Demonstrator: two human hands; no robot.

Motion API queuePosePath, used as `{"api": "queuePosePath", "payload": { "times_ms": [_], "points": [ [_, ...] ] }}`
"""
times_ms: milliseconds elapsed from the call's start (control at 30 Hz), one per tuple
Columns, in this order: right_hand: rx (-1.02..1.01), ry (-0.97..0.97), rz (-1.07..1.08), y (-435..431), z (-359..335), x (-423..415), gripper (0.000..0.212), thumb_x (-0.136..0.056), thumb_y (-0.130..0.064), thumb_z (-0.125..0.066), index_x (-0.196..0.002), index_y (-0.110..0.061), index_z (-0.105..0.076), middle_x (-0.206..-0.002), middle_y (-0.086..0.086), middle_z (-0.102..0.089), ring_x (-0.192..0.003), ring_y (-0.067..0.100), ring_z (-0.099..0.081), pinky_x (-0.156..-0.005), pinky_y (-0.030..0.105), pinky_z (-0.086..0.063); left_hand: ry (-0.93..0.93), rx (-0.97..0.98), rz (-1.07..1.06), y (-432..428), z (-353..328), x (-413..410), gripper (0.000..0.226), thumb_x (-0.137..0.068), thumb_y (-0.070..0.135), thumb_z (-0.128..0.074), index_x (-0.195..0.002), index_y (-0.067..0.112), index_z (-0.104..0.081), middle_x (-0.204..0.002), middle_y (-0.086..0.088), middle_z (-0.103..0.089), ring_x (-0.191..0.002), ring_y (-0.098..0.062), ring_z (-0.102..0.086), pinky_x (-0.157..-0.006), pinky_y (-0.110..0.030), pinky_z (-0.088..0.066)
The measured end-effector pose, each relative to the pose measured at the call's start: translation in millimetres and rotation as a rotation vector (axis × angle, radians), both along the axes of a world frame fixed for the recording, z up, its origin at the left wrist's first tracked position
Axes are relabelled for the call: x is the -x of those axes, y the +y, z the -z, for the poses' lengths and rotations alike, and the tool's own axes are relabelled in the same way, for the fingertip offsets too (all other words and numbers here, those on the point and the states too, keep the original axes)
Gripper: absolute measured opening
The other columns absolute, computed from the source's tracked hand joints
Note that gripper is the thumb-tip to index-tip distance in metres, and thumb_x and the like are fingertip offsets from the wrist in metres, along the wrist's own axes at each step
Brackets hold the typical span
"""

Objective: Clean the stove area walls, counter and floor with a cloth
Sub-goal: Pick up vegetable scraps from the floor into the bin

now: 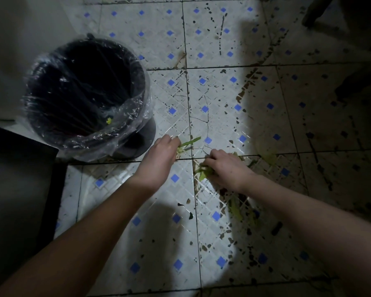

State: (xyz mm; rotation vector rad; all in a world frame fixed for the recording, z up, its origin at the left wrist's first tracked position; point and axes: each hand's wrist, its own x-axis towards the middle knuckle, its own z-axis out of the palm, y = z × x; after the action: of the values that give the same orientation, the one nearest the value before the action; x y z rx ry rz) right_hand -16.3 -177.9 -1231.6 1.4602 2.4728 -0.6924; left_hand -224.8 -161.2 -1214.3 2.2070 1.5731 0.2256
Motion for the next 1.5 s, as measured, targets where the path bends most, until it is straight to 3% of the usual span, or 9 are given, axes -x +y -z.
{"api": "queuePosePath", "payload": {
  "times_ms": [133,333,467,700,1067,1167,1333,1500],
  "points": [
    [-0.023,-0.007,-0.037,-4.0,2.0,4.5,0.034,-0.086,-0.013,-0.059,-0.119,-0.019,-0.056,-0.107,0.003,-0.053,-0.100,0.022,-0.050,-0.074,0.027,-0.031,-0.008,-0.007,-0.007,-2.7,-4.1,4.8,0.020,-0.089,-0.004,-0.049,-0.104,0.007,-0.055,-0.096,-0.010,-0.052,-0.088,-0.026,-0.050,-0.073,-0.043,-0.047],
    [-0.069,0.002,0.051,1.5,-12.1,-5.3,0.028,-0.086,-0.011,-0.057,-0.113,-0.016,-0.057,-0.102,0.003,-0.056,-0.093,0.022,-0.052,-0.078,0.033,-0.044,-0.004,-0.022,-0.005,-6.6,-7.9,6.2,0.020,-0.088,-0.005,-0.050,-0.103,0.007,-0.056,-0.096,-0.010,-0.053,-0.086,-0.026,-0.050,-0.073,-0.042,-0.048],
    [-0.113,-0.026,0.134,3.1,-14.9,-24.2,0.034,-0.086,-0.002,-0.053,-0.117,-0.014,-0.058,-0.114,0.003,-0.059,-0.102,0.022,-0.054,-0.087,0.036,-0.047,0.002,-0.030,0.000,-6.1,-9.5,4.5,0.021,-0.086,-0.007,-0.052,-0.102,0.006,-0.056,-0.095,-0.011,-0.052,-0.086,-0.027,-0.051,-0.071,-0.044,-0.048],
    [-0.007,-0.121,0.100,-9.5,-16.3,-27.9,0.031,-0.085,-0.010,-0.057,-0.115,-0.015,-0.056,-0.109,0.003,-0.060,-0.098,0.022,-0.055,-0.081,0.032,-0.045,0.031,-0.049,0.017,-7.0,-10.9,2.8,0.029,-0.080,-0.012,-0.058,-0.101,0.007,-0.056,-0.094,-0.011,-0.053,-0.087,-0.029,-0.052,-0.068,-0.044,-0.049],
    [-0.014,-0.118,0.070,-7.5,-17.1,-22.2,0.037,-0.085,0.004,-0.048,-0.118,-0.013,-0.053,-0.108,0.006,-0.056,-0.095,0.023,-0.053,-0.079,0.035,-0.048,0.074,-0.061,0.010,-11.5,-15.4,9.0,0.029,-0.081,-0.009,-0.060,-0.103,0.009,-0.055,-0.095,-0.008,-0.052,-0.086,-0.024,-0.051,-0.067,-0.036,-0.049],
    [-0.054,-0.079,0.094,-5.4,-25.3,-24.9,0.036,-0.085,0.003,-0.050,-0.116,-0.015,-0.055,-0.107,0.004,-0.057,-0.094,0.021,-0.054,-0.081,0.037,-0.051,0.086,-0.080,0.019,-12.2,-19.3,8.8,0.030,-0.081,-0.010,-0.060,-0.104,0.008,-0.055,-0.096,-0.010,-0.053,-0.089,-0.027,-0.052,-0.067,-0.034,-0.043],
    [-0.132,-0.077,0.121,1.7,-45.2,-27.4,0.030,-0.083,0.004,-0.051,-0.107,-0.014,-0.056,-0.099,0.003,-0.057,-0.087,0.021,-0.053,-0.067,0.030,-0.045,0.092,-0.092,0.061,-14.0,-30.2,5.2,0.036,-0.075,-0.013,-0.064,-0.104,0.008,-0.055,-0.095,-0.011,-0.053,-0.089,-0.029,-0.053,-0.068,-0.040,-0.049],
    [-0.223,-0.030,0.154,3.9,-70.6,-30.5,0.024,-0.088,0.000,-0.053,-0.106,-0.015,-0.058,-0.099,0.002,-0.059,-0.087,0.020,-0.054,-0.072,0.035,-0.051,0.110,-0.142,0.099,-12.8,-53.8,-2.6,0.043,-0.072,-0.013,-0.064,-0.107,0.010,-0.052,-0.100,-0.008,-0.051,-0.093,-0.027,-0.051,-0.073,-0.040,-0.050]
  ]
}}
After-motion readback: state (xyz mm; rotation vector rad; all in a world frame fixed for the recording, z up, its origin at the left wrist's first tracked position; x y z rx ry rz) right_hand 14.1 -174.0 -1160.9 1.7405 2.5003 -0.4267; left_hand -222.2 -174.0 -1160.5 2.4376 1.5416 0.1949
